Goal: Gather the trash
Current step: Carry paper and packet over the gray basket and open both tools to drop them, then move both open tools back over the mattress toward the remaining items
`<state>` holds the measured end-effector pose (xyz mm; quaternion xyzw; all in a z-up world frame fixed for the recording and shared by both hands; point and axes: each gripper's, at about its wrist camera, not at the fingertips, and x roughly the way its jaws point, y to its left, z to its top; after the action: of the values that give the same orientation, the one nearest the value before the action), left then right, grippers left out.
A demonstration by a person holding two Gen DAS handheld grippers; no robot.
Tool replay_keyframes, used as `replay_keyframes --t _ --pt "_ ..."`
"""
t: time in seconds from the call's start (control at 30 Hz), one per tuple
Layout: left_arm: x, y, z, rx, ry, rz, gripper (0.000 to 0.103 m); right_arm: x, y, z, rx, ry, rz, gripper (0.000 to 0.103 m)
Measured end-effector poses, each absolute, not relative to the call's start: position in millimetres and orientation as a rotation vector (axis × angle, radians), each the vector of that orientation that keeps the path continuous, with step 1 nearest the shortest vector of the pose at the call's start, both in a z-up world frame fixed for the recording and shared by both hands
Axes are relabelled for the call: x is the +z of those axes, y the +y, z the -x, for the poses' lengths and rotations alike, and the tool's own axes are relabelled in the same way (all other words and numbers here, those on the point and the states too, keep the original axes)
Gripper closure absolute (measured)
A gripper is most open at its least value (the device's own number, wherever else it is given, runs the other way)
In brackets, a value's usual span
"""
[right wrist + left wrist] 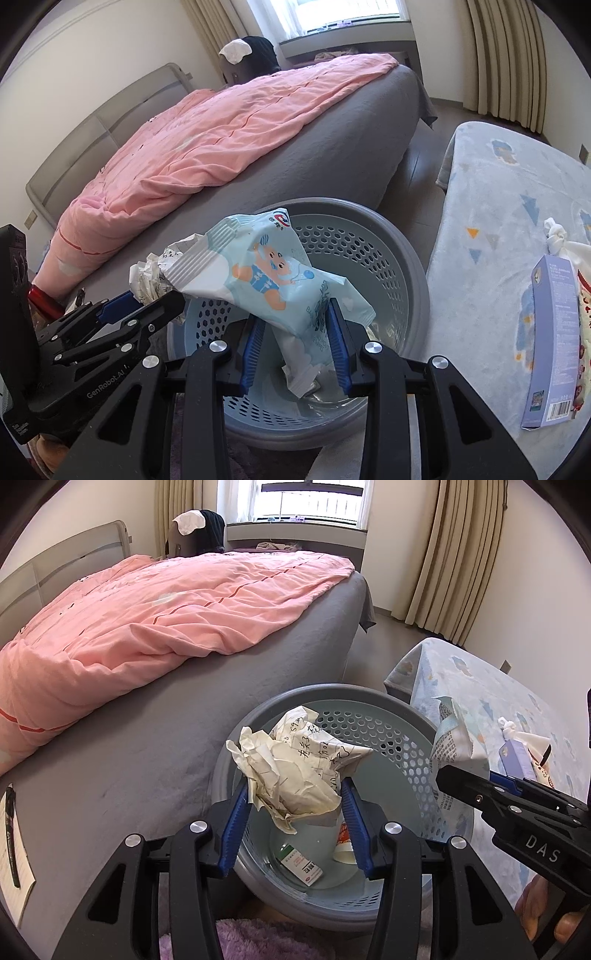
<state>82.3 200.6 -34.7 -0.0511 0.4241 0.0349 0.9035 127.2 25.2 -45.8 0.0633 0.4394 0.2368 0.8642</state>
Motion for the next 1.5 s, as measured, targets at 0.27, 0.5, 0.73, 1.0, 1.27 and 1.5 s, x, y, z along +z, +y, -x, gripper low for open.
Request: replay_keyframes --t 0.27,0.5,0.73,1.0,1.27,1.5 --pt "-31.2 201.8 -81.0 0.085 0.866 0.109 0.044 -40.1 26.4 -123.7 0.478 0.894 -0.104 0.059" --pt "-26.8 205.9 -75.5 0.112 0.857 0.111 0.04 -38.6 25.4 -120.5 0.474 0.881 -0.098 0.046" --pt "-26.1 207.8 -70.9 0.12 0.859 0.117 0.037 -37.2 25.7 -116.9 0.467 0.874 -0.097 0.042" --pt "-22.1 204.5 -65.3 0.123 0.852 0.12 0.036 -34.7 20.8 -109.1 0.439 0.861 -0.086 0.038" --pt "-18.7 195.5 -57.3 0.129 0.844 0.11 0.035 -31.1 15.1 -97.6 0.404 0.84 -0.061 0.03" --pt "-14.7 182.8 -49.1 0.118 0.837 0.096 0.035 -26.9 1.5 -86.3 0.352 0.824 -0.059 0.024"
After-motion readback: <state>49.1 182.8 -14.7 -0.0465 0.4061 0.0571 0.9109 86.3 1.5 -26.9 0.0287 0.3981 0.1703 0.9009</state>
